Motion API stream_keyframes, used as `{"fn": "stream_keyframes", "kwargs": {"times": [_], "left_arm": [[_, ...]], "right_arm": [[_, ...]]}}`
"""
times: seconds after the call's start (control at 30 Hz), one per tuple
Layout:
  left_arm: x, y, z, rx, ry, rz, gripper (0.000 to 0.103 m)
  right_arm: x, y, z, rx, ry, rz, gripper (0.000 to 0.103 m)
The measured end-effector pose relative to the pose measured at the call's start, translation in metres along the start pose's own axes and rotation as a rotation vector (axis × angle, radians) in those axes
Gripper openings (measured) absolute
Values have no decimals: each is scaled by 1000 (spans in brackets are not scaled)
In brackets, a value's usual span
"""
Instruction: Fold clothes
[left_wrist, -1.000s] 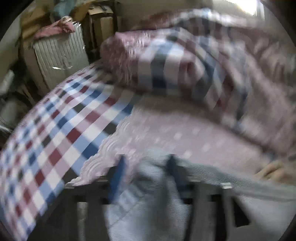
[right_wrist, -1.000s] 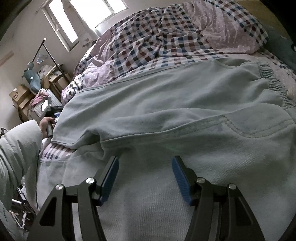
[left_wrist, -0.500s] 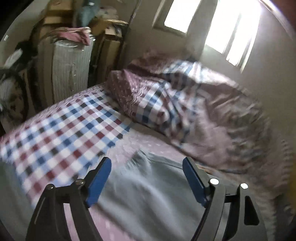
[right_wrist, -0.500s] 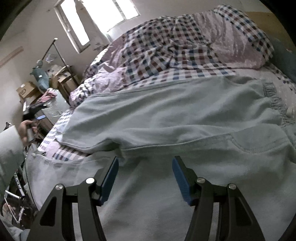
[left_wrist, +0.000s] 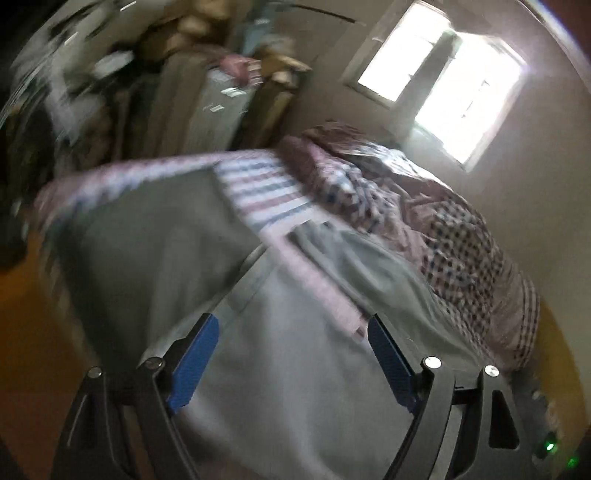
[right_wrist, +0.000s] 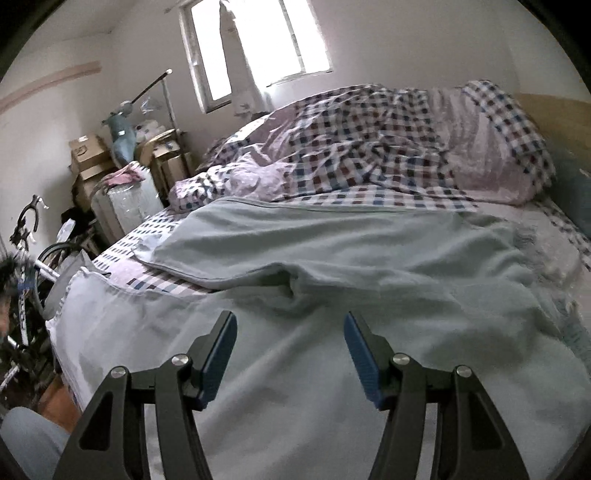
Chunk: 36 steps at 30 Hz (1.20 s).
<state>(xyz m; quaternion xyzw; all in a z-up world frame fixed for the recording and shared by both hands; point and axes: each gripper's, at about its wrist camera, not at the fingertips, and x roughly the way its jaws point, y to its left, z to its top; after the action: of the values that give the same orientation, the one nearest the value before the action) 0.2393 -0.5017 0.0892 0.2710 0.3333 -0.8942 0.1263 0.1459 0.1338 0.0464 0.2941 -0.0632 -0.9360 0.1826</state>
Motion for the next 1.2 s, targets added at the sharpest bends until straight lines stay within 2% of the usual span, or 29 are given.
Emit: {"fn": "stream_keyframes", "kwargs": {"times": [0.13, 0.2, 0.3, 0.33, 0.43, 0.5, 0.57, 0.7, 0.8, 0.87, 0.9, 1.03, 1.17, 1.2], "left_arm": [[5, 49, -42, -195, 45, -55, 86], [21, 66, -56, -292, 114, -79, 86], [39, 70, -75, -350, 189, -111, 86], [44, 71, -81, -361, 216, -113, 86], [60, 70, -93, -340, 302, -58, 86], [59, 71, -92, -324, 301, -68, 86], [60, 73, -94, -333, 316, -97, 86], [68, 71, -99, -348, 389, -211, 86], [74, 59, -105, -295, 454, -219, 85], [75, 60, -105, -300, 458, -202, 83], [75, 61, -105, -307, 452, -196, 79], [61, 72, -99, -378, 355, -190, 61], [52, 83, -95, -457, 272, -276, 59], [51, 85, -94, -473, 256, -297, 53]], "right_arm": [[-23, 5, -19, 18, -9, -58, 64], [-31, 5, -26, 40, -14, -74, 64], [-40, 3, -36, 75, -17, -106, 64], [-41, 1, -39, 86, -15, -119, 64], [-48, -4, -46, 114, -13, -142, 64], [-54, -8, -47, 130, -18, -157, 64], [-60, -12, -49, 150, -21, -168, 64], [-67, -18, -53, 181, -24, -192, 64], [-74, -16, -56, 193, -22, -198, 64], [-79, -15, -59, 207, -19, -202, 64], [-83, -15, -61, 219, -18, -201, 64], [-95, -22, -66, 257, -13, -214, 64], [-113, -42, -71, 344, -16, -233, 64], [-117, -48, -73, 367, -18, -241, 64]]}}
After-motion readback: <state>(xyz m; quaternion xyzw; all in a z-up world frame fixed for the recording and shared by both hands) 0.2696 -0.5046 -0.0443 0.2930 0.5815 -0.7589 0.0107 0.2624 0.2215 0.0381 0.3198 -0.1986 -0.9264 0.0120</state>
